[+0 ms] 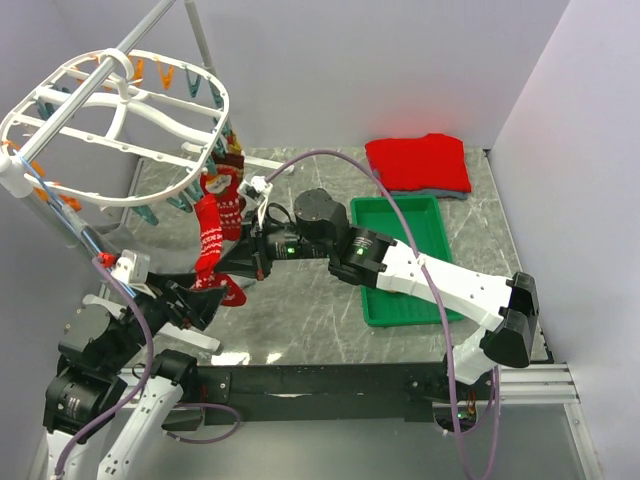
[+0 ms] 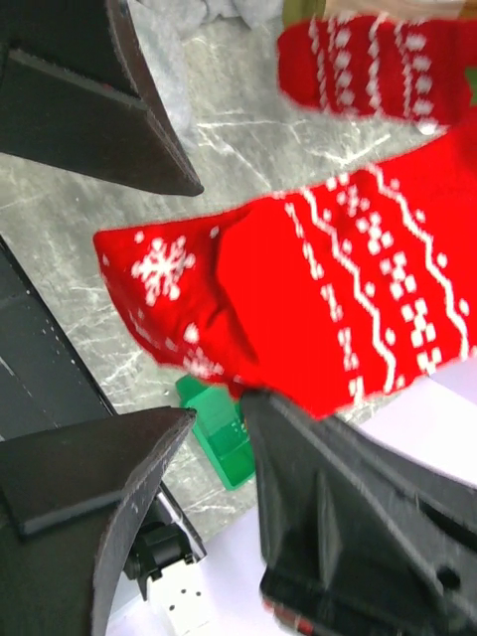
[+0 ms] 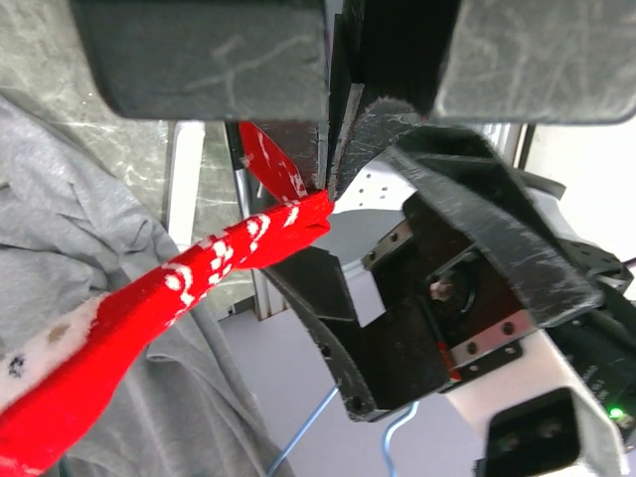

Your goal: Remove the socks clipped to the hanger

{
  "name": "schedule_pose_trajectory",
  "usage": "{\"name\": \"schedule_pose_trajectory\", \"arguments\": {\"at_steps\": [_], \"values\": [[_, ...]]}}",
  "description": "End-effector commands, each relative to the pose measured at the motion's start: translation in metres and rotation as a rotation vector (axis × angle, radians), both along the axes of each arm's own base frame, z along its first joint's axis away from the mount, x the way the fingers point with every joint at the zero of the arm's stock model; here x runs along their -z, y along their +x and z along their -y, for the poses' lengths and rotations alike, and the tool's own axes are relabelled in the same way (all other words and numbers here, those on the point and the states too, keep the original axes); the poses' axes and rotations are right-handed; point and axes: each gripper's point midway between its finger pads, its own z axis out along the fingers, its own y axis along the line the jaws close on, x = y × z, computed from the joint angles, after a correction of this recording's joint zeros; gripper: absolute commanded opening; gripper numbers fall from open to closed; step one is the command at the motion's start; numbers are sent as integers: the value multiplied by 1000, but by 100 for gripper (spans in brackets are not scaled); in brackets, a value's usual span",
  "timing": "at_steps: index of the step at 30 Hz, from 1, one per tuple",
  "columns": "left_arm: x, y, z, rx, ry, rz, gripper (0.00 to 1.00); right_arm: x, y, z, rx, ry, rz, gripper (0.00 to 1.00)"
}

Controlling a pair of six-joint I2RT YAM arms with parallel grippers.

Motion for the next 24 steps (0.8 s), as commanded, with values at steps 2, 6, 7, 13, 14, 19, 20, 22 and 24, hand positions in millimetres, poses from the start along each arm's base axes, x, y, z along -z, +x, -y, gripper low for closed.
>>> {"name": "schedule_pose_trajectory", "arguments": {"at_steps": [2, 6, 7, 13, 14, 19, 20, 22, 24], "values": [[5, 8, -1, -16, 13, -12, 79, -50, -25, 8, -65, 111, 33, 0], [5, 9, 0, -16, -1, -14, 49, -49, -26, 5, -76, 107, 30, 0], [4, 8, 0, -16, 0, -12, 44, -49, -25, 5, -76, 104, 35, 0], [7, 8, -2, -26, 9, -22, 1, -43, -11, -5, -31, 54, 70, 7], [7, 8, -2, -27, 10, -21, 1, -42, -1, -7, 17, 40, 86, 14], [7, 4, -1, -14, 8, -19, 1, -36, 41, -17, 167, -81, 211, 54], [7, 3, -1, -12, 9, -22, 1, -36, 48, -18, 192, -101, 230, 57], [8, 2, -1, -7, 10, -22, 1, -35, 66, -23, 250, -152, 278, 64], [9, 0, 1, 5, 9, -21, 1, -38, 76, -26, 279, -167, 307, 73]]}}
